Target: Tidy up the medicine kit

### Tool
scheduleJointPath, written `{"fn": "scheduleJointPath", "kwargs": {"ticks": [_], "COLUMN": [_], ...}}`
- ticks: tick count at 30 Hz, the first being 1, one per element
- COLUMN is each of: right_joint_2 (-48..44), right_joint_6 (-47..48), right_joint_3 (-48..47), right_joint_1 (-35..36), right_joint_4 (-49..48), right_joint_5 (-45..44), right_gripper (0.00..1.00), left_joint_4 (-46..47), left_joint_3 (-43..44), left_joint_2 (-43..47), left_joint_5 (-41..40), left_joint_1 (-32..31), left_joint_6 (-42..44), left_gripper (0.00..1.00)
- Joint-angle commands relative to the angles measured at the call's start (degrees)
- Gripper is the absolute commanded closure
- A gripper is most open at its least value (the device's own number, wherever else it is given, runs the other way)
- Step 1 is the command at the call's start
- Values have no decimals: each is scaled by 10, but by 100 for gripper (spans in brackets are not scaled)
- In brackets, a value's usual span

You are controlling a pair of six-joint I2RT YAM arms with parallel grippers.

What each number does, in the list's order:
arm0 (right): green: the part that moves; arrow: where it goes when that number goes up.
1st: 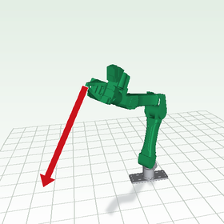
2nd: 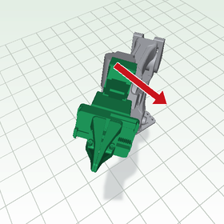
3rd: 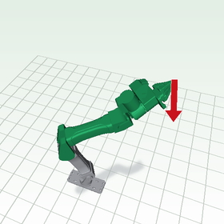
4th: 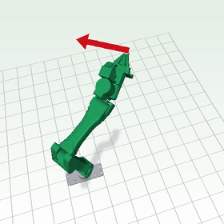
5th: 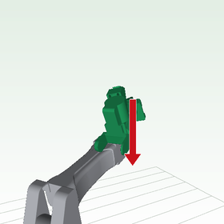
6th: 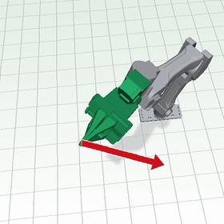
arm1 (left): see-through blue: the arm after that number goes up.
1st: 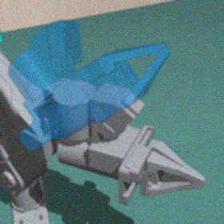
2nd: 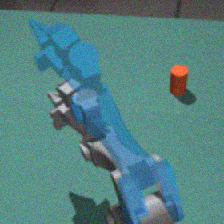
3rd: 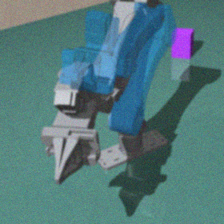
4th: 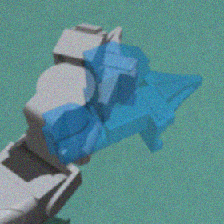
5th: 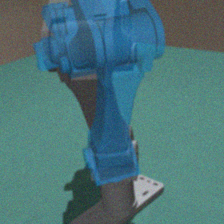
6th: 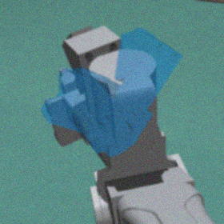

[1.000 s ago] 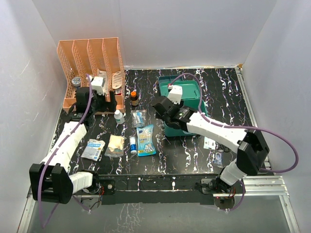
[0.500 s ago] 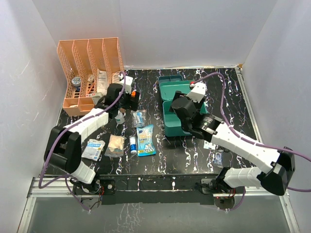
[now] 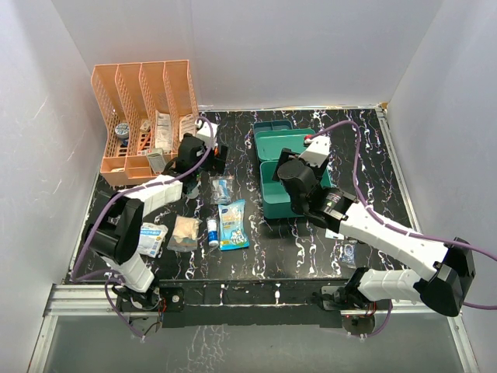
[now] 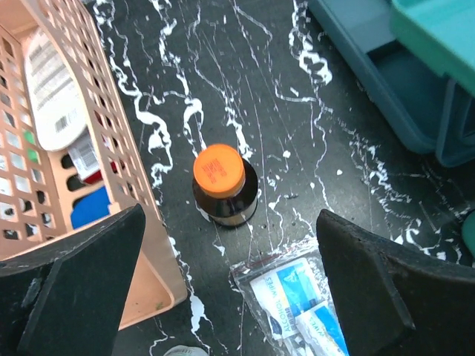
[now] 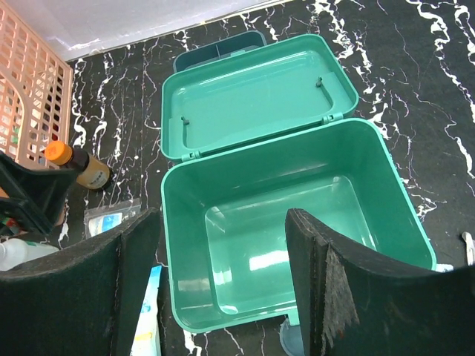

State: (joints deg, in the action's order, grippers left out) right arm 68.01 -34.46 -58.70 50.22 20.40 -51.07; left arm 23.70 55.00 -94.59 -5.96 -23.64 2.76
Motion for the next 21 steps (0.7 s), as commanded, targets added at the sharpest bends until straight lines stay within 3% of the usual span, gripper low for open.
{"fn": "scheduleJointPath", "kwargs": {"ticks": [1, 21], "right_joint_2": [2, 23], "right_joint_6": [9, 25], "right_joint_3": [-5, -17], "right_joint_1": [3, 3], "right_joint_4": [-39, -47], "right_joint_5": [-16, -18], "right_gripper": [33, 33], "left_joint_4": [69, 252], "left_joint_3": [-24, -53], "left_joint_2": [-20, -126], "left_joint_5": [-7, -21], "left_joint_1": [-3, -4], "left_joint_6": [3, -9], "left_gripper": [1, 1]}}
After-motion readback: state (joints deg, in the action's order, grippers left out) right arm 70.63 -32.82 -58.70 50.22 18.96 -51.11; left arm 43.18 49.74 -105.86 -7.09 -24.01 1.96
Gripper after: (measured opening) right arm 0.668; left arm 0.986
